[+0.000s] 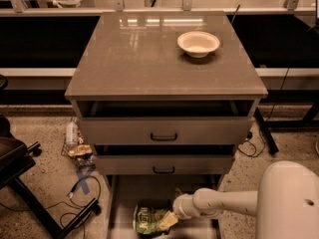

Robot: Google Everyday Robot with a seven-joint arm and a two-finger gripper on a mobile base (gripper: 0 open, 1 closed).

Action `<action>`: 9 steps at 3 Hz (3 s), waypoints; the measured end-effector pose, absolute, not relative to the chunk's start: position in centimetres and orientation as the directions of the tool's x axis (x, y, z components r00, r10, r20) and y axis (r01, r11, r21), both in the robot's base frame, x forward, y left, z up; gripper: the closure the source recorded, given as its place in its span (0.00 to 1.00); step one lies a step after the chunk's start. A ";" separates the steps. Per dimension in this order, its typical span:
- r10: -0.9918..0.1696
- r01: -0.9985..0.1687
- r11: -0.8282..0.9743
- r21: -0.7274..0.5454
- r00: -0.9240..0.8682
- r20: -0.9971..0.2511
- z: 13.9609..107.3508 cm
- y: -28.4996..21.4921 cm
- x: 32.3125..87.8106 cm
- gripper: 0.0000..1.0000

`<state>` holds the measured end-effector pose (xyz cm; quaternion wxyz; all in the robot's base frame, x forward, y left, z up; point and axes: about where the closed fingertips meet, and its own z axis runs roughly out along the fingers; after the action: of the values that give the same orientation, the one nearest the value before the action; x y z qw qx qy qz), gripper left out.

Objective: Pick green jalapeno chip bag from bottom drawer and place on counter

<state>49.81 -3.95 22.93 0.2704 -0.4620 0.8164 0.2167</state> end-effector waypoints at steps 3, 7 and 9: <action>-0.616 -0.865 0.452 0.219 -0.480 -0.624 14.0 -1.2 47.0 0.21; -0.604 -0.864 0.440 0.244 -0.486 -0.632 13.0 0.0 46.4 1.00; -0.538 -0.867 0.416 0.273 -0.477 -0.695 16.7 0.4 45.7 1.00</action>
Offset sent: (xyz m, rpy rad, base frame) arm -0.0309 0.0224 -0.1020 0.0284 0.1239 0.0180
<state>45.69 0.37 16.69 0.2617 -0.4394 0.7999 0.3142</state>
